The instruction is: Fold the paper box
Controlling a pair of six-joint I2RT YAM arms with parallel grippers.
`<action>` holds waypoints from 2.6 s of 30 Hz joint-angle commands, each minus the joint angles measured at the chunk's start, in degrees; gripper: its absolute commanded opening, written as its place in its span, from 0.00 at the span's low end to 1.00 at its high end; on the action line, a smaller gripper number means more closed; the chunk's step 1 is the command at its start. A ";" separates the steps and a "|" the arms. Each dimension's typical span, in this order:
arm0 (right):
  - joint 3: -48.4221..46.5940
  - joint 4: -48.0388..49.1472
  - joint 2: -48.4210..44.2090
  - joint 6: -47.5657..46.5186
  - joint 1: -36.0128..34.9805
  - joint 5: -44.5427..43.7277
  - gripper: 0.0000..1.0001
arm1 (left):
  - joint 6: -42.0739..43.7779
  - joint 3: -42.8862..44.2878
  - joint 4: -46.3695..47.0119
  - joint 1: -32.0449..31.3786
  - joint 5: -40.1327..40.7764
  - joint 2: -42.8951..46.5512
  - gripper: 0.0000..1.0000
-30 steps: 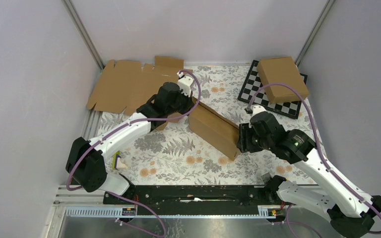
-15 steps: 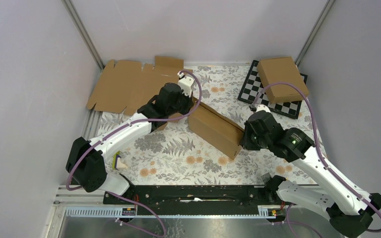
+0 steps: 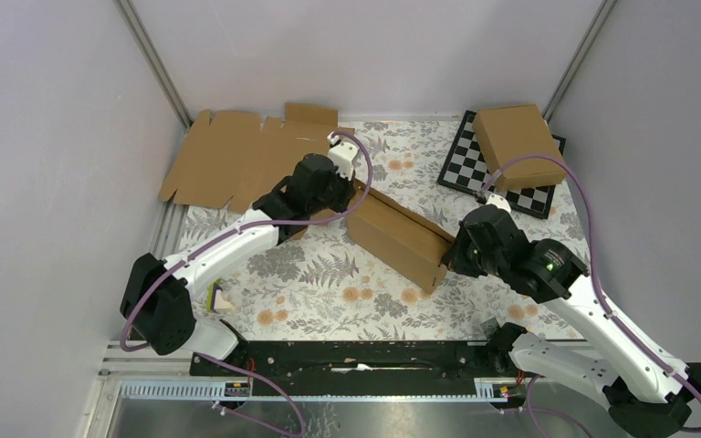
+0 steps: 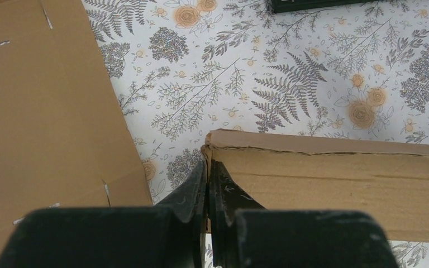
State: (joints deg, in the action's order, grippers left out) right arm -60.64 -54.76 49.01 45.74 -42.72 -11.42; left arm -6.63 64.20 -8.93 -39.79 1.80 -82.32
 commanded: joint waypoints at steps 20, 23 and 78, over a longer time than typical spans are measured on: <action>2.94 2.19 -3.50 9.68 -0.15 -6.01 0.00 | 1.38 -3.24 1.04 -0.89 1.18 3.86 0.00; 4.54 1.79 -4.24 8.97 -0.17 -6.52 0.00 | 2.48 -4.64 2.54 -0.89 0.33 4.61 0.00; -2.51 -1.43 7.85 -19.37 -0.17 -3.89 0.28 | -5.64 -9.01 3.45 -1.42 -0.04 7.72 0.40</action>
State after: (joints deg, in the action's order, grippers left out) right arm -63.88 -57.08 58.15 25.89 -42.70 -13.19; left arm -9.10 50.74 1.54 -40.93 3.36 -73.38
